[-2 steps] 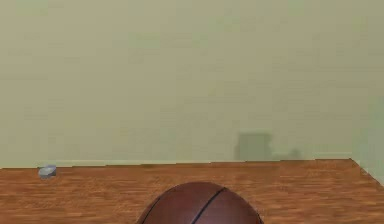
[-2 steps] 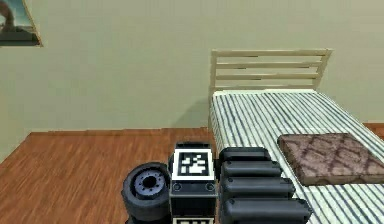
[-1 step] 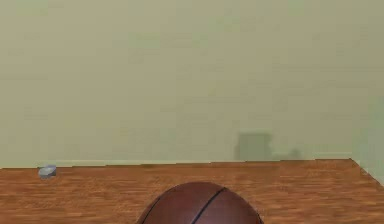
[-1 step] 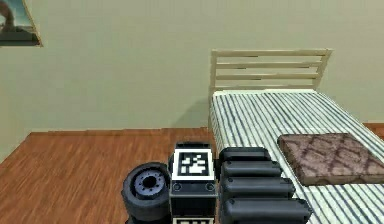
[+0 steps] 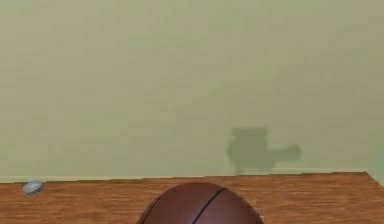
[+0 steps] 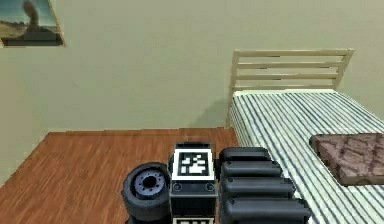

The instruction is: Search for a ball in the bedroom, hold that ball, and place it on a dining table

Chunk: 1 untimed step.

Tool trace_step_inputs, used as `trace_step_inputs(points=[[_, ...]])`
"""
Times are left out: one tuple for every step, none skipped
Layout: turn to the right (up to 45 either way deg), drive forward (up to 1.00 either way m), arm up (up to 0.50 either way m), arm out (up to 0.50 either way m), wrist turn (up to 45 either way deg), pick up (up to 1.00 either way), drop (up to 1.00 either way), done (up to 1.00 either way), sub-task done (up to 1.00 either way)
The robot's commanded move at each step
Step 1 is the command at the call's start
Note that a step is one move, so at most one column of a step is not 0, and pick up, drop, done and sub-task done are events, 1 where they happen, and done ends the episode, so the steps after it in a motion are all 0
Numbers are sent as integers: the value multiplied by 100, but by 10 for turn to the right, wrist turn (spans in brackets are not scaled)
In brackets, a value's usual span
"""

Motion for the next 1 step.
trace_step_inputs(points=[[-450,0,0,0,0,0,0,0,0]])
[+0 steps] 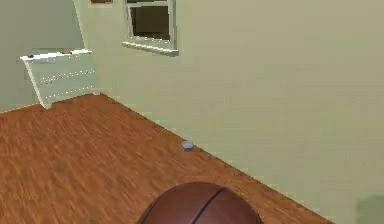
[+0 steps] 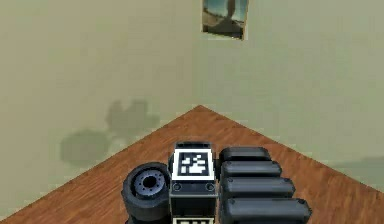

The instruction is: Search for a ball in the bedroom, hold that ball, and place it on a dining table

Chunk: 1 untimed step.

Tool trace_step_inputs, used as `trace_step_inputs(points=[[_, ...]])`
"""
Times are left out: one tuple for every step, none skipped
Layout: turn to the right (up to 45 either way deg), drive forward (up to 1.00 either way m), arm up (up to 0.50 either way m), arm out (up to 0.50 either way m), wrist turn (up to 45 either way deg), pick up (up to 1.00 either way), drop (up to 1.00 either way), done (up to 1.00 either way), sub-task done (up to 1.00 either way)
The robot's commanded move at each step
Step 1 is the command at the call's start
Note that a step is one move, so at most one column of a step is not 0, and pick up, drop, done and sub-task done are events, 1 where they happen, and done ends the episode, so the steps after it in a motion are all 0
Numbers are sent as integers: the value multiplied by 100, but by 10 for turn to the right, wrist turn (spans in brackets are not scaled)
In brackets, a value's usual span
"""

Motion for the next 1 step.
trace_step_inputs(points=[[-360,0,0,0,0,0,0,0,0]])
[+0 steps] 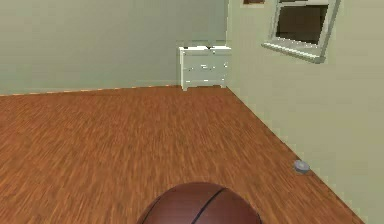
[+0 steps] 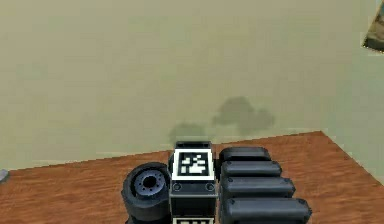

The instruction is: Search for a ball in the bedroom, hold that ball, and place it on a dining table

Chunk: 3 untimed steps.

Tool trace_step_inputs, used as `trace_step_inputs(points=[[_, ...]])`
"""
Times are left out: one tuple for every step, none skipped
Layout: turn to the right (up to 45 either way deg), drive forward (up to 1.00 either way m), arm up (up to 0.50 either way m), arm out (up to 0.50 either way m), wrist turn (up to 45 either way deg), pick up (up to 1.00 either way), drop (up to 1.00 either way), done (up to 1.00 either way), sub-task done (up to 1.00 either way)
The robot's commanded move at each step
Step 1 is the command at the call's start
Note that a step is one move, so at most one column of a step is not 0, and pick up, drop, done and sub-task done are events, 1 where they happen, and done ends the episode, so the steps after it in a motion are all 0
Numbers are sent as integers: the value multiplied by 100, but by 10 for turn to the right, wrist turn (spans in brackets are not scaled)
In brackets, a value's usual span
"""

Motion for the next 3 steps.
trace_step_inputs(points=[[0,25,0,0,0,0,0,0,0],[450,0,0,0,0,0,0,0,0],[330,0,0,0,0,0,0,0,0]])
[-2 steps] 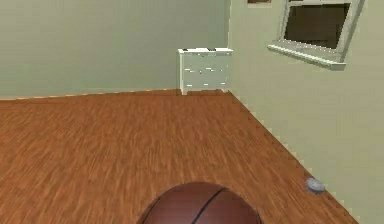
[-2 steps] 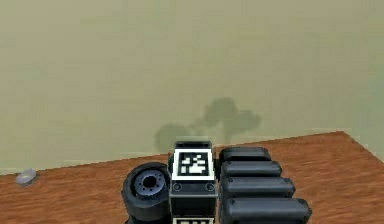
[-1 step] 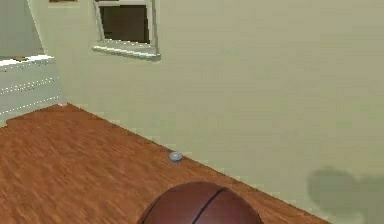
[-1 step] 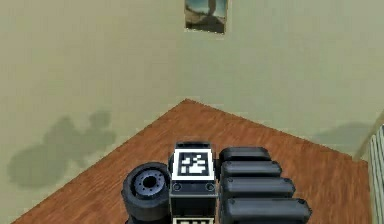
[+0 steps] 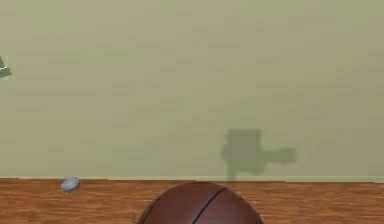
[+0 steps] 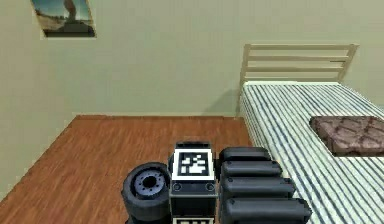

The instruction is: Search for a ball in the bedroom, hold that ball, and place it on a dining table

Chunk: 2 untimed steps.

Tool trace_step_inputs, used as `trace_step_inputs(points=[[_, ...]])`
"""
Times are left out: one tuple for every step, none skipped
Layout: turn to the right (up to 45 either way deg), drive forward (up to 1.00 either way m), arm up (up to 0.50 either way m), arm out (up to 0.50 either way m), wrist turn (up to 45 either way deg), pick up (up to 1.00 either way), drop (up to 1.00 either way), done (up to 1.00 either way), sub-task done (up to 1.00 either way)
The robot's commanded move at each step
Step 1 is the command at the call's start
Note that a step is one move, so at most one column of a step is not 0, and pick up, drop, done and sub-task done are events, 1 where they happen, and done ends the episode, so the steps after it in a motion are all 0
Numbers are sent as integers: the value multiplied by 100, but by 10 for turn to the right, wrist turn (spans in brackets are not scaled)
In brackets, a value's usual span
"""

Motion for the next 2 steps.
trace_step_inputs(points=[[0,15,0,0,0,0,0,0,0],[-450,0,0,0,0,0,0,0,0]])
